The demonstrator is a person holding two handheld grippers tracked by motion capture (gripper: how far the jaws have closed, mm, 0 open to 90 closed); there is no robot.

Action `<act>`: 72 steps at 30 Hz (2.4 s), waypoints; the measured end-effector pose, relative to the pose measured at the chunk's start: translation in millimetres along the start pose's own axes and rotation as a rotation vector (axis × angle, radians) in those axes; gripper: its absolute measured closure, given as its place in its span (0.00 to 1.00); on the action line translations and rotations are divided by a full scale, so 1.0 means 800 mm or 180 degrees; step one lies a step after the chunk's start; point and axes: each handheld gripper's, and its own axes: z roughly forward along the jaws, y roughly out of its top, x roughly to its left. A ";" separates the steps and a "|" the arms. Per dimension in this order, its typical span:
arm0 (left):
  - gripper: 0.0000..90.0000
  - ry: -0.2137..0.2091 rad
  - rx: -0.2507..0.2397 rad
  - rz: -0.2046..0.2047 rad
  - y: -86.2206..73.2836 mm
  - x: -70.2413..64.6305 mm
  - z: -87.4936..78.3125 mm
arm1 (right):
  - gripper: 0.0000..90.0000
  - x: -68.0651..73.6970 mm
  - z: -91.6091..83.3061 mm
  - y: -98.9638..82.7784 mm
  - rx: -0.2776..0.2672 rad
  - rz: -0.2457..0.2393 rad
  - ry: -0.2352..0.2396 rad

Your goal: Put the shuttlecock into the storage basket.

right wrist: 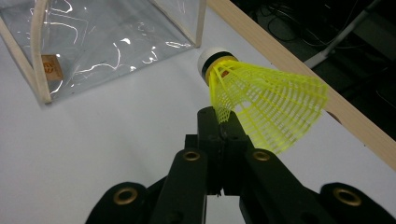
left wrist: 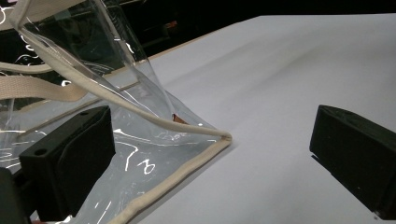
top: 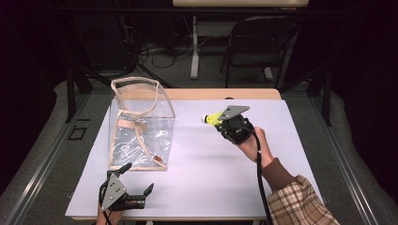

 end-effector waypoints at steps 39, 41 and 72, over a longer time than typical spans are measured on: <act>0.00 0.0009 -0.0012 -0.0011 0.000 0.001 0.000 | 1.00 -0.005 0.005 0.046 0.0012 -0.0209 -0.0006; 0.00 0.0008 -0.0006 -0.0011 0.000 0.001 0.000 | 1.00 -0.004 0.006 0.049 0.0017 -0.0221 -0.0001; 0.00 0.0008 -0.0002 -0.0007 0.000 0.001 -0.001 | 1.00 -0.005 0.015 0.084 -0.0002 -0.0339 -0.0009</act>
